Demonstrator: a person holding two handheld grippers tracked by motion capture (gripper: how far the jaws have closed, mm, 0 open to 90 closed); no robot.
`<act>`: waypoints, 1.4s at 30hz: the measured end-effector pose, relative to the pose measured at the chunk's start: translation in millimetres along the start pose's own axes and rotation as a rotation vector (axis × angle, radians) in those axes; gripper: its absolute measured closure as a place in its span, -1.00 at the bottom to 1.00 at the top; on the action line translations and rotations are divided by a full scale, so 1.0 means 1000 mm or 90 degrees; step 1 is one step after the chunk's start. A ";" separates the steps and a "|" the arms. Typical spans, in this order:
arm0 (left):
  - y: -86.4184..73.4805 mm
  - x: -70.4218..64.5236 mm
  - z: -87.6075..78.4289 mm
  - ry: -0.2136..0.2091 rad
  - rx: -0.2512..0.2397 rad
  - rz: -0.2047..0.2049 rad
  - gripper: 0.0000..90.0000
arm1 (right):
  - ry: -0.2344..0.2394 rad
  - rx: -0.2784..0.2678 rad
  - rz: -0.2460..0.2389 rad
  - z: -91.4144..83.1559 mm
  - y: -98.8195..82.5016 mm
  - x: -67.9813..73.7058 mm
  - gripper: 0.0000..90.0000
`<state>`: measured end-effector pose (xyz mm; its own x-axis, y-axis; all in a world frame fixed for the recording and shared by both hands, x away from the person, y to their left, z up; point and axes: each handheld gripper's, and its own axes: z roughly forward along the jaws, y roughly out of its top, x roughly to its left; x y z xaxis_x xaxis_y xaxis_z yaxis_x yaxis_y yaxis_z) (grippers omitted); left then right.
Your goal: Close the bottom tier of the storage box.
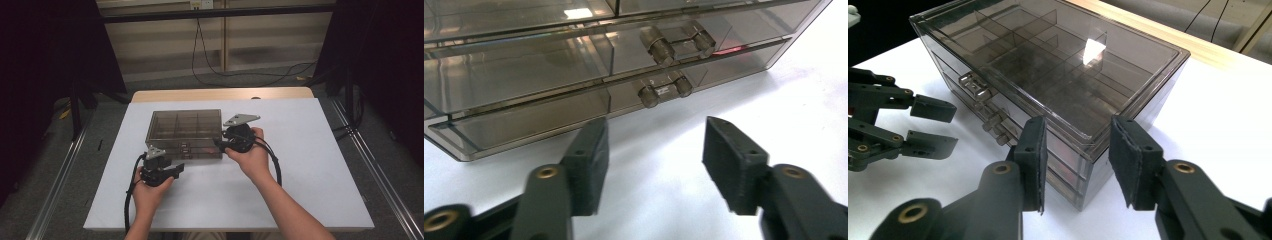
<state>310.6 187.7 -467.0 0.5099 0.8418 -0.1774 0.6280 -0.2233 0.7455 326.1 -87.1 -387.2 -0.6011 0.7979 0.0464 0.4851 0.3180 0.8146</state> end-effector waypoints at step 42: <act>-0.002 0.000 -0.017 -0.026 0.000 -0.013 -0.88 | 0.030 0.008 0.010 -0.030 -0.038 -0.019 -0.46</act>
<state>299.7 196.3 -457.4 0.5211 0.8250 -0.2186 0.6386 -0.2070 0.7412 299.4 -129.9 -401.8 -0.6227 0.7777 0.0863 0.5022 0.3126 0.8063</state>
